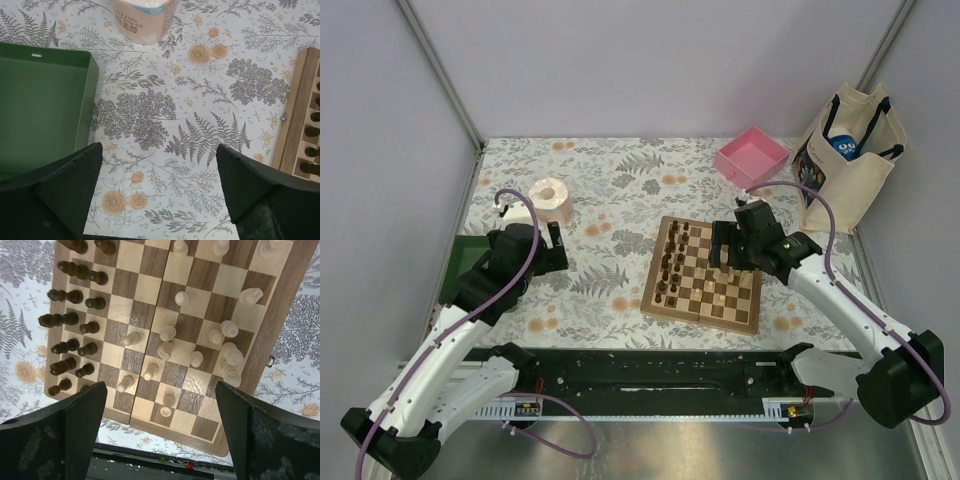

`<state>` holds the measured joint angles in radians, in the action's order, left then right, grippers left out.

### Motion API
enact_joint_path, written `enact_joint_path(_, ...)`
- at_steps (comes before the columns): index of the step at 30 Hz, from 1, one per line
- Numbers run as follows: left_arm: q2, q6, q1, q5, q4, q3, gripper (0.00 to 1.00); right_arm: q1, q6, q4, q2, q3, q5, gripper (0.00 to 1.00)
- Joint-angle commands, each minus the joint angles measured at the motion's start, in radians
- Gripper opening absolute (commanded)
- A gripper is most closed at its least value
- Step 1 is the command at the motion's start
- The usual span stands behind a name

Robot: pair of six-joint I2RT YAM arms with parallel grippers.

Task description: Set up the chess pieces on the board

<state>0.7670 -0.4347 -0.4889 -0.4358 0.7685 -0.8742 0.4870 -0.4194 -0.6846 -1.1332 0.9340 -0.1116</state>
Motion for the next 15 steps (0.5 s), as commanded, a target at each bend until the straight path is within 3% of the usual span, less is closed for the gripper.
enact_joint_path(1,0.005,0.007,0.006,-0.007,-0.029,0.012,0.99,-0.004,-0.002,-0.032,-0.016,-0.003,0.030,0.99)
enact_joint_path(7,0.046,0.019,0.006,-0.004,0.003,-0.002,0.99,-0.004,-0.019,-0.036,-0.004,-0.060,-0.089,0.81)
enact_joint_path(9,0.054,0.017,0.006,-0.018,0.006,-0.005,0.99,-0.007,-0.045,-0.062,0.001,-0.058,-0.179,0.80)
enact_joint_path(15,0.086,0.027,0.006,-0.003,0.014,-0.011,0.99,-0.047,-0.076,-0.096,0.050,-0.047,-0.234,0.77)
